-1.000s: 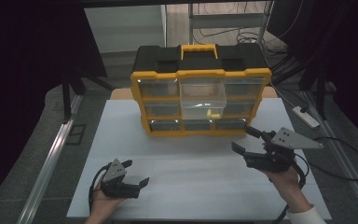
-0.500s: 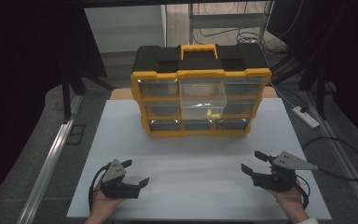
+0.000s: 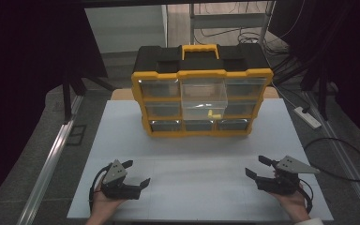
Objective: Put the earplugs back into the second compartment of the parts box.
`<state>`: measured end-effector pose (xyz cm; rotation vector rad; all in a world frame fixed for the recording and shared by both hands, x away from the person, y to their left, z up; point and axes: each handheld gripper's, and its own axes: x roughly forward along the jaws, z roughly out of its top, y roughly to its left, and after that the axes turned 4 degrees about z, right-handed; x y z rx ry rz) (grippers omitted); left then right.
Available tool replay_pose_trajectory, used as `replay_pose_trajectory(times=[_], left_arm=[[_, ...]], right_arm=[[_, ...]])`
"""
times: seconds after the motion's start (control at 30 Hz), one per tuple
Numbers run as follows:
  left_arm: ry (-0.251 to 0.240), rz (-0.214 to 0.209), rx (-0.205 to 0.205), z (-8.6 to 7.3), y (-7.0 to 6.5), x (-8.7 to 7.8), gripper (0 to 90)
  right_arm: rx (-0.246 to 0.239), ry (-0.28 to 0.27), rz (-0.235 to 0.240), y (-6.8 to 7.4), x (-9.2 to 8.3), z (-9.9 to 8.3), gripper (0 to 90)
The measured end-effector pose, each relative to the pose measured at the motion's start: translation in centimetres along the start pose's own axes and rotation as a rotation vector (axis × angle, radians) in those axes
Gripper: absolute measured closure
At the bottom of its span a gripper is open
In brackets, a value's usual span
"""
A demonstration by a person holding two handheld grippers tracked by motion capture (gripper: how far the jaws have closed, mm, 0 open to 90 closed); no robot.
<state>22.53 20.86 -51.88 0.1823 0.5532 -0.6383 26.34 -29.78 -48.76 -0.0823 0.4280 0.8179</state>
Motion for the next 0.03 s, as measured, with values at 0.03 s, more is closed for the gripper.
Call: replay_pose_trajectory(times=[0.03], left_arm=[[0.0, 0.0, 0.001, 0.0, 0.0, 0.01, 6.8]], right_arm=[[-0.002, 0.0, 0.001, -0.01, 0.03, -0.01, 25.6]])
